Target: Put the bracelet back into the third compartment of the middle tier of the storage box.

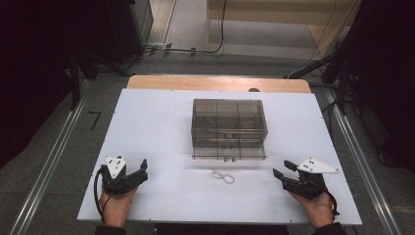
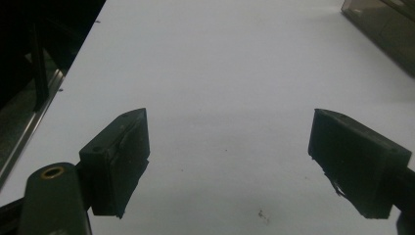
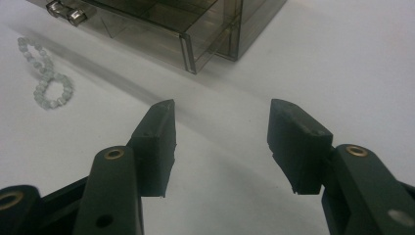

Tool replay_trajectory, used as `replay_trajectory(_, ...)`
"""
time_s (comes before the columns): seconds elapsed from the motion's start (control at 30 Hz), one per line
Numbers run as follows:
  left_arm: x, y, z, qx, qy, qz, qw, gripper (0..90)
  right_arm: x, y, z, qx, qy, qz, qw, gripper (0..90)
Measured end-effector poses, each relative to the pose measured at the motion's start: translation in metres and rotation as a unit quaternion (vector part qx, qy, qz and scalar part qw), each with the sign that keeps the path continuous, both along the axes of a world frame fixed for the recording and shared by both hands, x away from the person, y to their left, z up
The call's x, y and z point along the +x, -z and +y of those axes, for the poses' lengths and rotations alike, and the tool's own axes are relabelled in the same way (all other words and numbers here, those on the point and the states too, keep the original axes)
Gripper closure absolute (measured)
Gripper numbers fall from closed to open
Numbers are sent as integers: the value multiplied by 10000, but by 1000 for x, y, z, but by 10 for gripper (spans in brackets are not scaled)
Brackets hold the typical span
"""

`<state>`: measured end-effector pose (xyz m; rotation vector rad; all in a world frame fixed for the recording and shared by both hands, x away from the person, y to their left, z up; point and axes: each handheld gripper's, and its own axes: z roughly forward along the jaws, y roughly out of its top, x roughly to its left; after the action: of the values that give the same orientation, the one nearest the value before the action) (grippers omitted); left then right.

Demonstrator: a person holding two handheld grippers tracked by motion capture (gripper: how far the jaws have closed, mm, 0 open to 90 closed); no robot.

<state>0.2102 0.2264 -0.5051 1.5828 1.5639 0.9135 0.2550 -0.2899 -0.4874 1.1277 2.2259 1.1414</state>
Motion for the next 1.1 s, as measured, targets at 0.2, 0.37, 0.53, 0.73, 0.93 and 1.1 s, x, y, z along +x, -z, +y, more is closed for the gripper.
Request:
replay_trajectory(0.2, 0, 0, 0, -8, 3, 4, 10000, 156, 0, -1, 6, 0, -83, 12, 10000, 422)
replay_trajectory(0.37, 0, 0, 1, -11, 14, 13, 10000, 156, 0, 0, 10, -53, -129, 11, 9999, 421)
replay_trajectory(0.53, 0, 0, 1, -9, 16, 8, 10000, 156, 0, 0, 11, -54, -145, 9, 9999, 421)
replay_trajectory(0.73, 1, 0, 0, -8, 2, 2, 10000, 156, -1, -1, 13, -42, -155, 17, 9999, 421)
replay_trajectory(0.93, 0, 0, 0, 1, 5, 12, 10000, 156, 0, 0, 19, -78, -237, -6, 9997, 421)
replay_trajectory(1.1, 1, 1, 0, 2, 9, 17, 10000, 156, 0, 0, 22, -92, -260, -6, 9996, 421)
